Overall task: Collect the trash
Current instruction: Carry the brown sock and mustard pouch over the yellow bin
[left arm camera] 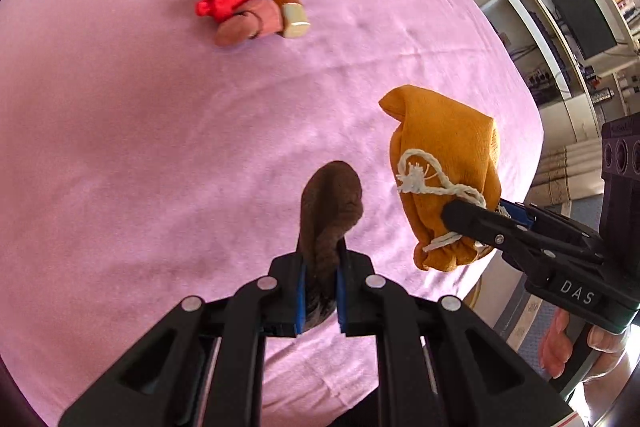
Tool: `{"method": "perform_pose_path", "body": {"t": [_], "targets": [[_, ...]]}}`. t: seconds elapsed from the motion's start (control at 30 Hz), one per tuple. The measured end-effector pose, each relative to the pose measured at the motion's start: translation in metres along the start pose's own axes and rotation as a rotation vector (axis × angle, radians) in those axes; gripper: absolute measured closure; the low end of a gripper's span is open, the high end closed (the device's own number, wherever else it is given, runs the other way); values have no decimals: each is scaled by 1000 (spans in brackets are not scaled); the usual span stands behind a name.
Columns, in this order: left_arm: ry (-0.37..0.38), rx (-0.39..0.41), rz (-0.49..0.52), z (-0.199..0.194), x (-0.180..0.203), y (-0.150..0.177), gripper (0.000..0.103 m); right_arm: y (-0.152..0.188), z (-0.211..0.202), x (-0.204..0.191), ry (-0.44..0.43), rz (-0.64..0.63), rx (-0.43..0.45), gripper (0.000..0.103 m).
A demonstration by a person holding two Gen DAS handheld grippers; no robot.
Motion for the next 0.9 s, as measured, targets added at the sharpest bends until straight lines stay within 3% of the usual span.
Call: {"method": "perform_pose_path", "body": {"t": [0.43, 0.9], "targets": [[110, -159, 246, 71, 194, 57, 92, 55, -111, 165, 128, 238, 96, 68], [206, -355, 497, 158, 389, 160, 92, 180, -214, 348, 326, 564, 111, 67]]}}
Point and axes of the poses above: each gripper's, at about its wrist camera, not at the fingertips, and z roughly the way its jaws point, x to its right, y to its underside, the point moved 3 cm from there along z, roughly the way its jaws point, and after that the axes turned 15 degrees about x, right-handed, at the moved point
